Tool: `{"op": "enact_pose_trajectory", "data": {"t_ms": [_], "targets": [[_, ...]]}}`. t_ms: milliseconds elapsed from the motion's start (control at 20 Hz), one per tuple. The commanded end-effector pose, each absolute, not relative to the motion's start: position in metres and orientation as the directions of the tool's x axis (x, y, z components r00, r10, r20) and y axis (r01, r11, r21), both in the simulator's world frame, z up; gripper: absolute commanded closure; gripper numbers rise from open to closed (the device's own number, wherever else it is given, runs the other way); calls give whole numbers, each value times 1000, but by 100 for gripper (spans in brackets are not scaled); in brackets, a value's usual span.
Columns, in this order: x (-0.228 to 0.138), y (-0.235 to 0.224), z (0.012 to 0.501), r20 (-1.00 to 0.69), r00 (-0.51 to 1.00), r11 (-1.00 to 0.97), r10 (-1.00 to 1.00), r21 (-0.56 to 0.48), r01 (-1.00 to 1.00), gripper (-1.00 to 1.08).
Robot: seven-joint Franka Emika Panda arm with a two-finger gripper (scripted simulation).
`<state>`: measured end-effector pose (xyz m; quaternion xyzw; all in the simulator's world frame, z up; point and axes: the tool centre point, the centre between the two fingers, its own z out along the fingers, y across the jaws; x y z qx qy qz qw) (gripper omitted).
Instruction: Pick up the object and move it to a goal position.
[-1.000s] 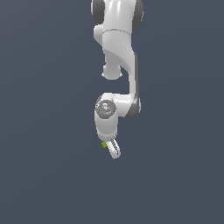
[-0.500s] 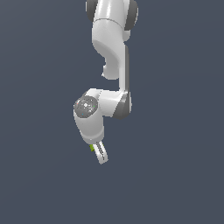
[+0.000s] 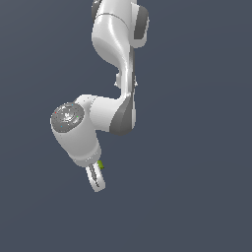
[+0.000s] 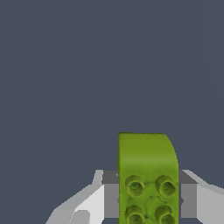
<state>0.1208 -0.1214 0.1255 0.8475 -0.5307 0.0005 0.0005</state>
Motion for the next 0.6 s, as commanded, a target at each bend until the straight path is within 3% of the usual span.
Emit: {"op": "enact_pose_trajectory", "data": {"t_ms": [0,550], "targets": [[126,-128,132,0,438,-438,-899,0,-899,108],[134,-138,141,0,438,-438,-899,0,-899,108]]}}
